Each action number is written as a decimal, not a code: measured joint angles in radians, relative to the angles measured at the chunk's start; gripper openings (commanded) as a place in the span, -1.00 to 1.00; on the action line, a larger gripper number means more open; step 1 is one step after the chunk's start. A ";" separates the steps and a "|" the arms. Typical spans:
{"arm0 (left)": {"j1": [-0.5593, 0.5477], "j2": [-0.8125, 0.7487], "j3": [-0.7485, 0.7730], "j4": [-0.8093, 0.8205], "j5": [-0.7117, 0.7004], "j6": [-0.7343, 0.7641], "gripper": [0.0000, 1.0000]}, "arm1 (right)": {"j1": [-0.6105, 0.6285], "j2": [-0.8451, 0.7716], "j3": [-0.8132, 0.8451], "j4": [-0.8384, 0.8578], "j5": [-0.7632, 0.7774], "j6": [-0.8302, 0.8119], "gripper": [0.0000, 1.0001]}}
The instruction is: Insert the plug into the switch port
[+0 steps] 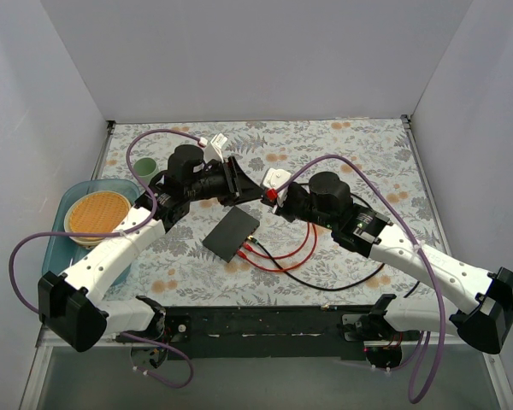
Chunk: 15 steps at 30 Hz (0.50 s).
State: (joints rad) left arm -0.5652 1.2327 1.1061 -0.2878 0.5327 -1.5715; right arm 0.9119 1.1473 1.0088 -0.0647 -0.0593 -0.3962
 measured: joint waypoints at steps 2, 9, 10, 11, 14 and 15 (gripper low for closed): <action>-0.001 -0.002 0.000 0.000 -0.005 0.013 -0.20 | 0.000 0.000 0.000 0.005 0.002 0.002 -0.97; -0.002 -0.071 -0.019 0.016 -0.079 0.055 -0.29 | 0.000 0.000 -0.004 0.010 0.000 0.006 -0.97; -0.002 -0.080 -0.020 0.022 -0.084 0.061 -0.31 | 0.000 0.000 -0.004 0.010 -0.001 0.006 -0.97; -0.002 -0.087 -0.020 0.032 -0.090 0.066 -0.35 | 0.000 0.000 -0.004 0.009 -0.003 0.007 -0.97; -0.002 -0.090 -0.021 0.043 -0.099 0.077 -0.41 | 0.000 0.000 -0.004 0.009 -0.006 0.008 -0.97; -0.002 -0.089 -0.024 0.045 -0.099 0.080 -0.41 | 0.000 0.000 -0.004 0.009 -0.007 0.009 -0.97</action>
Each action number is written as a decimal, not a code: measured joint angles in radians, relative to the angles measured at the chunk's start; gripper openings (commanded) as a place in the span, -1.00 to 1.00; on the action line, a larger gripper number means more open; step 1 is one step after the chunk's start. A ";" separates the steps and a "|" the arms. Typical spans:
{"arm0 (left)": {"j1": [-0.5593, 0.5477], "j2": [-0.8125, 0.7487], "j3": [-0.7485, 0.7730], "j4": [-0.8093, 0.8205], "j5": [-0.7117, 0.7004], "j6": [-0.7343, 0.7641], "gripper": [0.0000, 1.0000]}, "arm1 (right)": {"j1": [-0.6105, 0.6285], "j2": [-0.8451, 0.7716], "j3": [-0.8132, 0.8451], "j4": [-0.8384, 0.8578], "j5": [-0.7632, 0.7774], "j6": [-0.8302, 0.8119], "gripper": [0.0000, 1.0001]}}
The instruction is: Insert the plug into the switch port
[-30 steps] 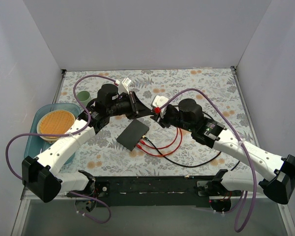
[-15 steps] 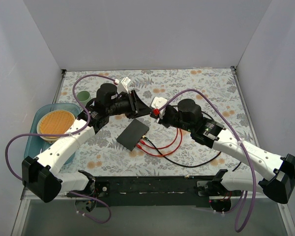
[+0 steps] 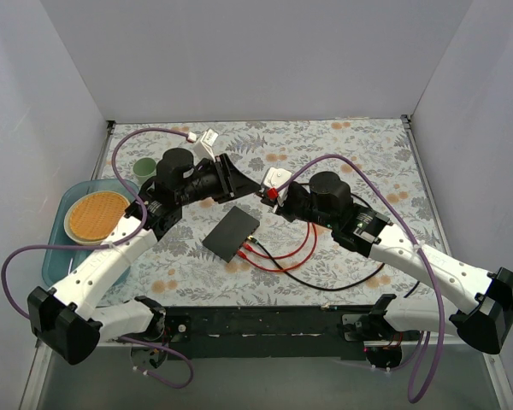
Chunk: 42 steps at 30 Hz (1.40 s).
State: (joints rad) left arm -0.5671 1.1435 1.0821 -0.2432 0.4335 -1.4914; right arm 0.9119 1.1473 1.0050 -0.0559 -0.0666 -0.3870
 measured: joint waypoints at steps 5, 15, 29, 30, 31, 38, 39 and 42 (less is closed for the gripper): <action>0.000 0.020 -0.005 0.005 0.009 0.013 -0.41 | 0.000 0.000 0.000 0.000 0.000 0.010 -0.97; 0.000 0.052 -0.006 0.006 0.050 0.036 -1.00 | 0.000 0.000 0.000 -0.010 0.001 0.029 -0.97; -0.002 0.056 -0.006 -0.039 0.030 0.054 -1.00 | 0.000 -0.055 -0.027 -0.017 0.058 0.037 0.14; -0.002 0.056 -0.006 -0.043 0.031 0.055 -1.00 | 0.000 -0.062 -0.030 -0.017 0.063 0.035 0.14; -0.002 0.057 -0.006 -0.045 0.030 0.055 -1.00 | 0.000 -0.069 -0.034 -0.017 0.065 0.032 0.14; -0.002 0.057 -0.006 -0.049 0.031 0.055 -1.00 | 0.000 -0.065 -0.035 -0.023 0.031 0.020 0.13; -0.002 0.057 -0.006 -0.049 0.031 0.055 -1.00 | 0.000 -0.060 -0.035 -0.023 0.018 0.018 0.09; -0.002 0.057 -0.006 -0.049 0.031 0.056 -1.00 | 0.000 -0.038 -0.035 -0.025 -0.017 0.015 -0.08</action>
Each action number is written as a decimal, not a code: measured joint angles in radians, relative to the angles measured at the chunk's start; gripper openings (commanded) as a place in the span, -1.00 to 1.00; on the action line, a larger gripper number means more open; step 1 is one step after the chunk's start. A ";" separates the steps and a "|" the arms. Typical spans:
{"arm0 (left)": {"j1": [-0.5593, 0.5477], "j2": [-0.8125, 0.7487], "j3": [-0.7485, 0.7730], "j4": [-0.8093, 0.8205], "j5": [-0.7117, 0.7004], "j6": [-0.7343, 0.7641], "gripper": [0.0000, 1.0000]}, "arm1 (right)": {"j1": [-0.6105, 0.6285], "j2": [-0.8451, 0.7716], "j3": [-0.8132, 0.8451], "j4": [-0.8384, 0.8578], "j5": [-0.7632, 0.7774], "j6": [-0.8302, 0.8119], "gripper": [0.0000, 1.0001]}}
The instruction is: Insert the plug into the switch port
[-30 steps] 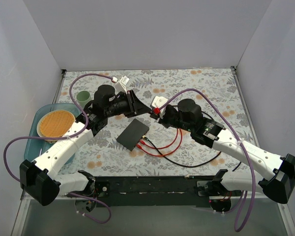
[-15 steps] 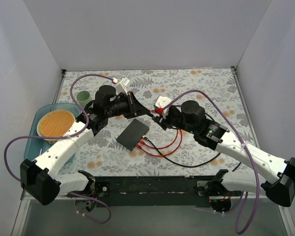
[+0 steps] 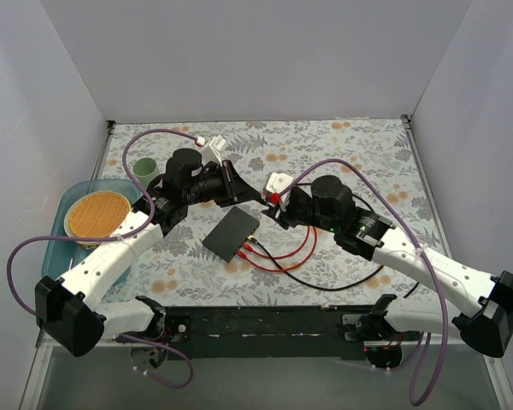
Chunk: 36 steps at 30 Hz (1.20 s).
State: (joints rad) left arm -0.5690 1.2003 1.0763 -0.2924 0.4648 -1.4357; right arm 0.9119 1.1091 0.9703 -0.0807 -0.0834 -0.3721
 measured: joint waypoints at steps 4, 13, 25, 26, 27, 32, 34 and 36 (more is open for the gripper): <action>0.000 0.000 0.000 0.000 0.005 0.001 -1.00 | 0.000 0.037 0.002 -0.019 -0.026 -0.005 -0.32; 0.000 0.000 0.000 -0.014 0.021 0.015 -1.00 | -0.003 0.063 0.016 -0.045 -0.020 -0.016 -0.73; 0.000 0.005 0.002 -0.014 0.022 0.019 -1.00 | -0.002 0.035 0.017 -0.037 -0.024 -0.012 -0.31; 0.000 0.005 0.002 -0.014 0.023 0.019 -1.00 | -0.002 0.031 0.017 -0.035 -0.024 -0.013 -0.35; 0.000 0.005 0.002 -0.014 0.023 0.019 -1.00 | -0.002 0.027 0.017 -0.031 -0.024 -0.011 -0.45; 0.000 0.006 0.002 -0.014 0.023 0.019 -1.00 | -0.002 0.026 0.017 -0.028 -0.022 -0.002 -0.75; 0.000 0.006 0.002 -0.015 0.022 0.021 -1.00 | -0.002 0.032 0.019 -0.028 -0.021 0.002 -0.77; 0.003 0.006 0.002 -0.016 0.019 0.024 -1.00 | -0.002 0.042 0.024 -0.027 -0.021 0.003 -0.74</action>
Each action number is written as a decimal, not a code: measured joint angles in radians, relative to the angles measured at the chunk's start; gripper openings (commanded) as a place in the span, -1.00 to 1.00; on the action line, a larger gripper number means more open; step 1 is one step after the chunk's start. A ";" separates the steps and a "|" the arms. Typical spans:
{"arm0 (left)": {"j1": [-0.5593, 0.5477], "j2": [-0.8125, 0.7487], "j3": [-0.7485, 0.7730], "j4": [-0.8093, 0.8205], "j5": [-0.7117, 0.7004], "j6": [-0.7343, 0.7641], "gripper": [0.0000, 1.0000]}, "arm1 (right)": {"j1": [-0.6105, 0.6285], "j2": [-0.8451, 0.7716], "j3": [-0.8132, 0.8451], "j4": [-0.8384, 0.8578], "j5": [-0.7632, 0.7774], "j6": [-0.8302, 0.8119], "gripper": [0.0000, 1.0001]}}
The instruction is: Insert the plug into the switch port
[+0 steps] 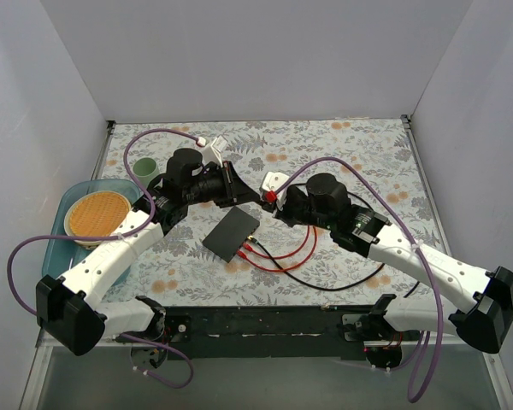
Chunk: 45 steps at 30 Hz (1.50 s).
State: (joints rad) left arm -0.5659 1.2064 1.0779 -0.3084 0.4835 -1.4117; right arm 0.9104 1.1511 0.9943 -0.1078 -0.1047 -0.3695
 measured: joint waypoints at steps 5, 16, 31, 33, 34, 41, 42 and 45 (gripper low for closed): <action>0.002 0.000 0.000 -0.005 -0.002 0.002 -1.00 | 0.000 0.005 0.001 0.003 0.001 0.000 -0.30; -0.001 0.000 0.000 0.010 0.026 -0.002 -1.00 | 0.001 0.003 0.001 0.003 0.005 -0.002 -0.95; -0.006 0.000 0.000 -0.015 -0.090 0.023 0.87 | -0.012 0.020 -0.003 0.001 -0.001 0.005 -0.97; -0.005 0.000 0.000 -0.036 -0.167 0.024 0.93 | -0.014 0.021 -0.016 0.004 0.001 0.012 -0.97; -0.003 0.000 0.000 -0.047 -0.221 0.026 0.94 | -0.014 0.021 -0.026 0.005 0.003 0.018 -0.97; 0.016 -0.005 -0.074 -0.043 -0.494 0.069 0.96 | -0.032 0.074 -0.084 0.002 0.004 0.076 -0.97; 0.021 -0.003 -0.092 -0.042 -0.521 0.078 0.96 | -0.040 0.090 -0.086 0.003 -0.001 0.087 -0.97; 0.037 0.017 -0.138 -0.018 -0.573 0.108 0.96 | -0.067 0.150 -0.088 0.002 -0.009 0.118 -0.97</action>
State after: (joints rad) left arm -0.5293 1.2236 0.9398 -0.3267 -0.0891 -1.3033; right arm 0.8436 1.3014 0.9066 -0.1055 -0.1135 -0.2512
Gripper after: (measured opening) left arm 0.981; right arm 0.178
